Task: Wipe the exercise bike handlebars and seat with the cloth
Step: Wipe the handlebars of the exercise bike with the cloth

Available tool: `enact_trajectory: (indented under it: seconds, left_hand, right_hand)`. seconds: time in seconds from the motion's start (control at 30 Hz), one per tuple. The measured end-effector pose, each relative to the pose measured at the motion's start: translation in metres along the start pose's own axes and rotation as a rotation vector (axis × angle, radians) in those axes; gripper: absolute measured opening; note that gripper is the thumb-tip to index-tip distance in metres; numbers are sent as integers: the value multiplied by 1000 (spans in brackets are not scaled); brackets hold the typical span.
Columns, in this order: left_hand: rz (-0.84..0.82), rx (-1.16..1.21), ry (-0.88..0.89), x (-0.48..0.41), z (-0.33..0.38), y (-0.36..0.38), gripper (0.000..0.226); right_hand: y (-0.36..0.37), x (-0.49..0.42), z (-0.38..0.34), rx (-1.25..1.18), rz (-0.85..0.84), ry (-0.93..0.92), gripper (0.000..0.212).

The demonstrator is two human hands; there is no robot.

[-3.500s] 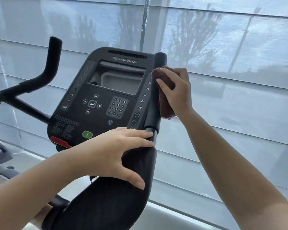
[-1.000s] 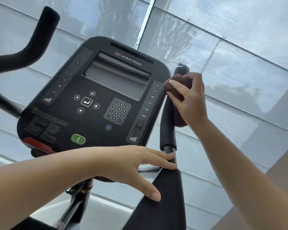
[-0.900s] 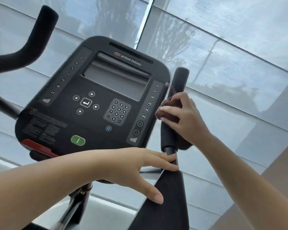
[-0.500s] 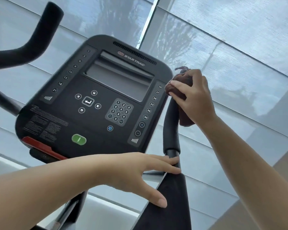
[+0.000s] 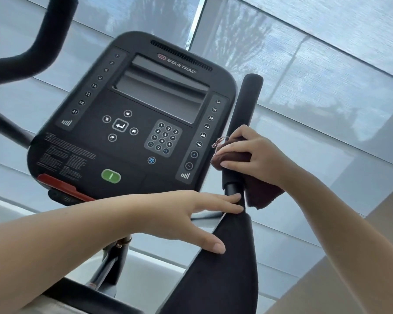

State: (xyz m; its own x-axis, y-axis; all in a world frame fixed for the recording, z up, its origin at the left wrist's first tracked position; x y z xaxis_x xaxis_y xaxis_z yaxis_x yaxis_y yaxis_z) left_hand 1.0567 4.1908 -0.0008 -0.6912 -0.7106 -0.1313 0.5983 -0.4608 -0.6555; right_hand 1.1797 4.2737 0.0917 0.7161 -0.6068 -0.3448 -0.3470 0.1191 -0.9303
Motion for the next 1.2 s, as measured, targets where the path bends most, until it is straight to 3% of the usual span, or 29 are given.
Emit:
enact_trajectory:
  seconds: [0.1,0.4,0.53,0.8,1.03,1.2]
  left_hand:
    - [22,-9,-1,0,1,0,63]
    - [10,-158,-37,1,9,-5,65]
    - [8,-256,-59,0,14,-9,66]
    - [86,-415,-163,-8,24,-17,81]
    - [147,-343,-356,-14,18,-20,103]
    - [166,-110,-425,-16,21,-12,100]
  right_hand:
    - [5,25,0,-174,13,-40,22]
    - [12,16,24,-288,503,72,24]
    - [33,61,24,-580,532,91,22]
    - [25,26,41,-700,763,117,24]
    - [62,53,58,-908,743,76,26]
    - [57,34,67,-892,791,-21,28]
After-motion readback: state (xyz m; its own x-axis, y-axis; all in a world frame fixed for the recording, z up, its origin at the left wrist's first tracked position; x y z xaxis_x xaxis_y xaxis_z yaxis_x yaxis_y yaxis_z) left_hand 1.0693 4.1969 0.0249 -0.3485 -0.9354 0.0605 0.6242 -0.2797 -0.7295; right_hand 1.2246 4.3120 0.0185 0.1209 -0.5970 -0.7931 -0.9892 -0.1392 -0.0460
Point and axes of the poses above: each hand's wrist, its own x-axis away from the middle knuckle, its own y-axis out of the palm, z = x × y, the point moved 4 cm from there along -x, towards the middle knuckle, and after that the axes turned 4 degrees about -x, right-handed, at the moved point
